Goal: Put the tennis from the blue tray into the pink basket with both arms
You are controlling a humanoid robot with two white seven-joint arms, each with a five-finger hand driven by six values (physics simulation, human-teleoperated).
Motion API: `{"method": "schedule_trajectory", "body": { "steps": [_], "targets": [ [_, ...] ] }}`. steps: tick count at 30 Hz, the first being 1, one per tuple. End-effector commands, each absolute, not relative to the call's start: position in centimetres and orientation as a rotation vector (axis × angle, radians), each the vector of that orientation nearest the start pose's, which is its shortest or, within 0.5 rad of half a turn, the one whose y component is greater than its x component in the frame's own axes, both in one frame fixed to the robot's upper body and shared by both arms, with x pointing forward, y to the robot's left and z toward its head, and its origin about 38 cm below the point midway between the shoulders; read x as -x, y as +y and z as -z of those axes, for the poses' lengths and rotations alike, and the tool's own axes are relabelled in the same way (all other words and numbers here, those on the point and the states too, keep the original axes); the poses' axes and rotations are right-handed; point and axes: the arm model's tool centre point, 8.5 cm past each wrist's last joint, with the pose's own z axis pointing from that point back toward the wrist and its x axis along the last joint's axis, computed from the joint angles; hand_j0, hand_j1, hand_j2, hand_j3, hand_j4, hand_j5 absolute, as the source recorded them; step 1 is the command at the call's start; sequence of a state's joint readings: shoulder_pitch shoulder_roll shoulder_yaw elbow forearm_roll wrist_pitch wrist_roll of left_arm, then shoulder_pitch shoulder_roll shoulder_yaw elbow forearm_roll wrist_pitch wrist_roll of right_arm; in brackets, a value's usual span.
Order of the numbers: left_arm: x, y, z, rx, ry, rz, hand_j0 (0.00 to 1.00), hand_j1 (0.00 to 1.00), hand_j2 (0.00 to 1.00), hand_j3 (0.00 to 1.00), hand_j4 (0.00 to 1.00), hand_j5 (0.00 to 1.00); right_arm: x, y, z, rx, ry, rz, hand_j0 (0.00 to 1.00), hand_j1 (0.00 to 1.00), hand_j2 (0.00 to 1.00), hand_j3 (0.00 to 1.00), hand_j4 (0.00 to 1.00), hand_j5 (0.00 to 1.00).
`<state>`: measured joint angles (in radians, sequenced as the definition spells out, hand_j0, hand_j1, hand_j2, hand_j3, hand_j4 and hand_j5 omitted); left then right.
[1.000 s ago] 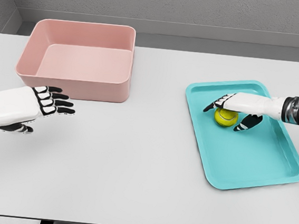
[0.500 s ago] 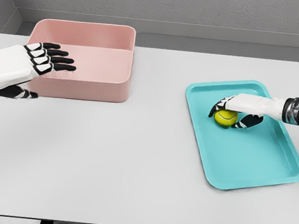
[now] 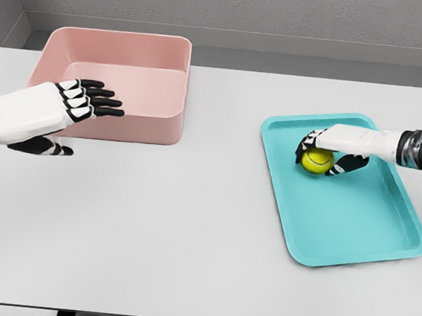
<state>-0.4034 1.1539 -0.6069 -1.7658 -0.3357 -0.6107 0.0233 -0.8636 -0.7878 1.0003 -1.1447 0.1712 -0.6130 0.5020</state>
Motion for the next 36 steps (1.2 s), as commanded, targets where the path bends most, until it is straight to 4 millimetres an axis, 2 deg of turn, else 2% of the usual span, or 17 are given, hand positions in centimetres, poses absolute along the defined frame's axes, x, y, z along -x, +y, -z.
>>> {"method": "schedule_trajectory", "body": {
  "steps": [1,6,8,10,11,20,29,30,36],
  "targets": [
    [-34.6,32.2,-23.8,0.573,2.361,-2.636,1.0,1.0,1.0,1.0,1.0,1.0,-46.6,-31.2,-17.2,0.178,-1.269,-1.998,0.58,0.58,0.58,0.58,0.58,0.58],
    [-34.2,32.6,-22.6,0.62,2.168,-2.722,1.0,1.0,1.0,1.0,1.0,1.0,-46.8,-30.7,-18.1,0.185,-1.294,-2.006,0.58,0.58,0.58,0.58,0.58,0.58],
    [-34.2,32.6,-22.5,0.621,2.15,-2.732,1.0,1.0,1.0,1.0,1.0,1.0,-46.7,-30.4,-18.3,0.182,-1.304,-2.013,0.58,0.58,0.58,0.58,0.58,0.58],
    [-34.0,32.9,-21.4,0.58,1.989,-2.884,1.0,1.0,1.0,1.0,1.0,1.0,-46.6,-30.0,-18.6,0.178,-1.316,-2.024,0.58,0.58,0.58,0.58,0.58,0.58],
    [-34.0,32.9,-21.2,0.573,1.97,-2.902,1.0,1.0,1.0,1.0,1.0,1.0,-46.6,-29.7,-19.1,0.181,-1.33,-2.033,0.58,0.58,0.58,0.58,0.58,0.58],
    [-33.9,32.9,-21.2,0.571,1.979,-2.897,1.0,1.0,1.0,1.0,1.0,1.0,-45.6,-27.6,-21.5,0.179,-1.405,-2.105,0.58,0.58,0.58,0.58,0.58,0.58],
    [-33.7,32.6,-20.5,0.54,1.974,-2.914,1.0,1.0,1.0,1.0,1.0,1.0,-43.9,-24.4,-23.4,0.139,-1.499,-2.191,0.58,0.58,0.58,0.58,0.58,0.58],
    [-33.3,32.6,-19.7,0.51,1.949,-2.938,1.0,1.0,1.0,1.0,1.0,1.0,-43.7,-24.0,-23.5,0.133,-1.509,-2.2,0.58,0.58,0.58,0.58,0.58,0.58],
    [-33.4,33.0,-19.3,0.582,1.775,-2.966,1.0,1.0,1.0,1.0,1.0,1.0,-42.2,-21.7,-24.2,0.085,-1.573,-2.251,0.58,0.58,0.58,0.58,0.58,0.58]
  ]
}}
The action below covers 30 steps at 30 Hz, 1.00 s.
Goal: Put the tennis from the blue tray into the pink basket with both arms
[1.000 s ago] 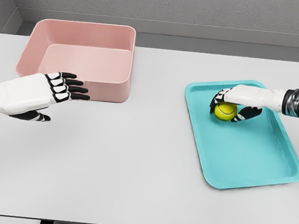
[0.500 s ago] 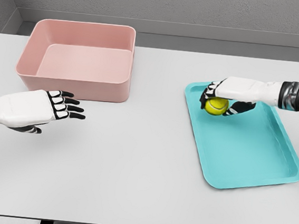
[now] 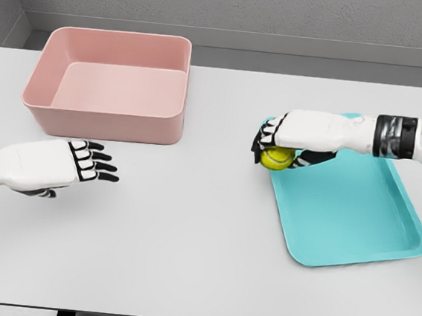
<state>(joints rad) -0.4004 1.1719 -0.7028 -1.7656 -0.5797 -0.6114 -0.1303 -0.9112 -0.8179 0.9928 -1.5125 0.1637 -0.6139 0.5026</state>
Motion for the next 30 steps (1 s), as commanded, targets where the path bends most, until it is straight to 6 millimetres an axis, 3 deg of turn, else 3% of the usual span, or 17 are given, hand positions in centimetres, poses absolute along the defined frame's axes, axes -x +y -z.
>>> {"method": "schedule_trajectory", "body": {
  "steps": [1,6,15,22,25,30],
  "targets": [
    [-33.4,33.0,-19.3,0.588,1.763,-2.966,1.0,1.0,1.0,1.0,1.0,1.0,-42.2,-21.6,-24.2,-0.108,2.025,2.895,0.58,0.58,0.58,0.58,0.58,0.58],
    [-34.4,32.6,-20.9,0.647,1.777,-2.907,1.0,1.0,1.0,1.0,1.0,1.0,-42.0,-19.7,-23.8,-0.046,2.033,2.86,0.58,0.58,0.58,0.58,0.58,0.58],
    [-34.6,32.0,-21.2,0.641,1.831,-2.873,1.0,1.0,1.0,1.0,1.0,1.0,-41.4,-14.8,-22.6,0.117,2.01,2.8,0.57,0.57,0.57,0.57,0.57,0.57],
    [-37.7,31.6,-29.4,0.759,2.097,-2.638,1.0,1.0,1.0,1.0,1.0,1.0,-41.9,-11.7,-20.8,0.216,2.012,2.804,0.57,0.57,0.57,0.57,0.57,0.57],
    [-40.6,31.9,-30.0,0.811,2.251,-2.57,1.0,1.0,1.0,1.0,1.0,1.0,-41.8,-10.3,-19.8,0.268,2.004,2.805,0.57,0.57,0.57,0.57,0.57,0.57],
    [-40.3,31.5,-30.3,0.77,2.295,-2.547,1.0,1.0,1.0,1.0,1.0,1.0,-41.0,-8.3,-18.9,0.332,1.977,2.802,0.57,0.57,0.57,0.57,0.57,0.57]
  ]
}}
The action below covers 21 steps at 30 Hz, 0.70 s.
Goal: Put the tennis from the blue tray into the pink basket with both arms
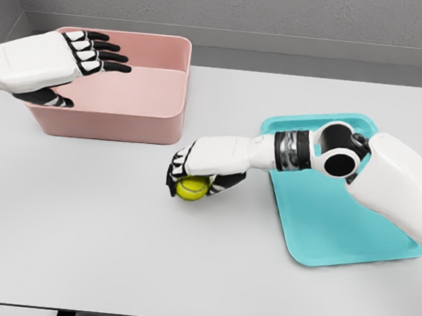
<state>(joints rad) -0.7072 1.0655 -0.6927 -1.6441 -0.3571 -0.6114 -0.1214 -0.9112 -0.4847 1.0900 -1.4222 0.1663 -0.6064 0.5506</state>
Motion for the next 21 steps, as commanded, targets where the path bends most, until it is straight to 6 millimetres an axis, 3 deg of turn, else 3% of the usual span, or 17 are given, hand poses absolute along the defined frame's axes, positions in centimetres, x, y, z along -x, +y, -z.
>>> {"method": "schedule_trajectory", "body": {
  "steps": [1,4,7,8,14,16,21],
  "targets": [
    [-40.2,31.4,-30.3,0.767,2.295,-2.546,1.0,1.0,1.0,1.0,1.0,1.0,-40.9,-7.9,-18.8,0.338,1.976,2.801,0.57,0.57,0.57,0.57,0.57,0.57],
    [-40.1,31.3,-30.4,0.759,2.299,-2.54,1.0,1.0,1.0,1.0,1.0,1.0,-40.7,-7.3,-18.6,0.353,1.967,2.797,0.57,0.57,0.57,0.57,0.57,0.57],
    [-38.5,29.3,-30.2,0.645,2.295,-2.511,1.0,1.0,1.0,1.0,1.0,1.0,-40.7,-6.5,-18.4,0.368,1.969,2.792,0.57,0.57,0.57,0.57,0.57,0.57],
    [-37.5,28.8,-29.4,0.589,2.284,-2.53,1.0,1.0,1.0,1.0,1.0,1.0,-40.8,-6.2,-17.8,0.38,1.96,2.808,0.57,0.57,0.57,0.57,0.57,0.57],
    [-36.5,31.6,-27.2,0.647,2.119,-2.714,1.0,1.0,1.0,1.0,1.0,1.0,-41.2,-5.9,-16.5,0.399,1.938,2.852,0.57,0.57,0.57,0.57,0.57,0.57],
    [-36.4,31.7,-26.7,0.666,2.062,-2.734,1.0,1.0,1.0,1.0,1.0,1.0,-41.3,-6.0,-16.5,0.396,1.936,2.858,0.57,0.57,0.57,0.57,0.57,0.57],
    [-37.2,29.8,-27.9,0.665,2.12,-2.628,1.0,1.0,1.0,1.0,1.0,1.0,-41.6,-5.5,-16.3,0.4,1.937,2.863,0.57,0.57,0.57,0.57,0.57,0.57]
  ]
}}
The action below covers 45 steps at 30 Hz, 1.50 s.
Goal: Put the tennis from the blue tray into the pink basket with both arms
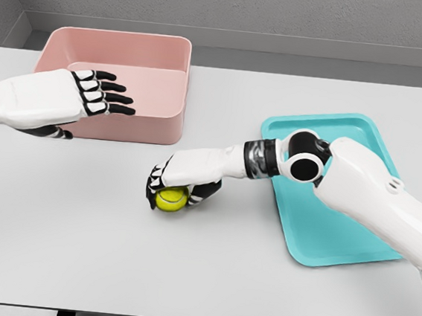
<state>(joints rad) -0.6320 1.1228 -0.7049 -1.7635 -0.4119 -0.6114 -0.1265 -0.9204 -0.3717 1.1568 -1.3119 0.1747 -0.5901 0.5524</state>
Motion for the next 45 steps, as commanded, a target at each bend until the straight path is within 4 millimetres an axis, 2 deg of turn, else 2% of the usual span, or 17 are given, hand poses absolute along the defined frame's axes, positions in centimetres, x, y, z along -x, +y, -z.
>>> {"method": "schedule_trajectory", "body": {
  "steps": [1,5,7,8,12,23,25,28,30,32,33,34,37,39,42,44,45],
  "targets": [
    [-37.4,28.6,-27.7,0.631,2.163,-2.587,1.0,1.0,1.0,1.0,1.0,1.0,-41.5,-5.5,-16.2,0.405,1.931,2.866,0.57,0.57,0.57,0.57,0.57,0.57],
    [-37.4,27.9,-27.4,0.603,2.186,-2.568,1.0,1.0,1.0,1.0,1.0,1.0,-41.5,-5.4,-16.1,0.405,1.93,2.87,0.63,0.63,0.63,0.63,0.63,0.63],
    [-37.3,28.0,-27.2,0.598,2.184,-2.577,1.0,1.0,1.0,1.0,1.0,1.0,-41.8,-5.5,-16.0,0.39,1.94,2.895,0.77,0.77,0.77,0.77,0.77,0.77],
    [-37.3,28.2,-27.2,0.604,2.178,-2.583,1.0,1.0,1.0,1.0,1.0,1.0,-41.9,-5.5,-15.9,0.382,1.946,2.907,0.88,0.88,0.88,0.88,0.88,0.88],
    [-37.2,28.3,-27.1,0.602,2.172,-2.591,1.0,1.0,1.0,1.0,1.0,1.0,-42.1,-5.6,-15.9,0.37,1.953,2.924,1.0,1.0,1.0,1.0,1.0,1.0],
    [-37.2,28.8,-27.2,0.622,2.153,-2.608,1.0,1.0,1.0,1.0,1.0,1.0,-41.8,-5.9,-16.4,0.376,1.949,2.893,1.0,1.0,1.0,1.0,1.0,1.0],
    [-37.1,29.6,-27.3,0.644,2.132,-2.631,1.0,1.0,1.0,1.0,1.0,1.0,-42.4,-7.7,-17.4,0.342,1.953,2.86,1.0,1.0,1.0,1.0,1.0,1.0],
    [-36.9,29.7,-26.9,0.631,2.139,-2.643,1.0,1.0,1.0,1.0,1.0,1.0,-44.6,-12.8,-19.5,0.165,2.004,2.917,1.0,1.0,1.0,1.0,1.0,1.0],
    [-37.0,29.7,-27.0,0.633,2.14,-2.639,1.0,1.0,1.0,1.0,1.0,1.0,-45.4,-15.9,-20.2,0.067,2.009,2.962,1.0,1.0,1.0,1.0,1.0,1.0],
    [-36.9,29.5,-26.6,0.616,2.149,-2.641,1.0,1.0,1.0,1.0,1.0,1.0,-46.4,-18.9,-22.0,-0.06,2.051,2.973,1.0,1.0,1.0,1.0,1.0,1.0],
    [-36.9,29.1,-26.4,0.6,2.155,-2.636,1.0,1.0,1.0,1.0,1.0,1.0,-46.7,-20.9,-22.7,-0.128,2.057,2.998,1.0,1.0,1.0,1.0,1.0,1.0],
    [-37.0,27.8,-25.9,0.558,2.195,-2.599,1.0,1.0,1.0,1.0,1.0,1.0,-46.9,-22.4,-23.3,-0.181,2.063,3.012,1.0,1.0,1.0,1.0,1.0,1.0],
    [-36.9,25.5,-24.6,0.483,2.208,-2.567,1.0,1.0,1.0,1.0,1.0,1.0,-47.2,-25.7,-24.3,-0.296,2.134,3.016,1.0,1.0,1.0,1.0,1.0,1.0],
    [-36.7,23.8,-23.6,0.421,2.197,-2.558,1.0,1.0,1.0,1.0,1.0,1.0,-47.3,-27.5,-25.2,-0.396,2.278,2.929,1.0,1.0,1.0,1.0,1.0,1.0],
    [-36.3,21.0,-22.2,0.297,2.148,-2.557,1.0,1.0,1.0,1.0,1.0,1.0,-47.2,-30.8,-25.1,-0.513,2.343,2.93,1.0,1.0,1.0,1.0,1.0,1.0],
    [-36.2,21.0,-22.1,0.291,2.143,-2.562,1.0,1.0,1.0,1.0,1.0,1.0,-47.9,-32.2,-25.9,-0.592,2.409,2.902,1.0,1.0,1.0,1.0,1.0,1.0],
    [-36.2,21.4,-22.0,0.298,2.128,-2.58,1.0,1.0,1.0,1.0,1.0,1.0,-47.7,-32.6,-25.4,-0.59,2.416,2.914,1.0,1.0,1.0,1.0,1.0,1.0]
  ]
}}
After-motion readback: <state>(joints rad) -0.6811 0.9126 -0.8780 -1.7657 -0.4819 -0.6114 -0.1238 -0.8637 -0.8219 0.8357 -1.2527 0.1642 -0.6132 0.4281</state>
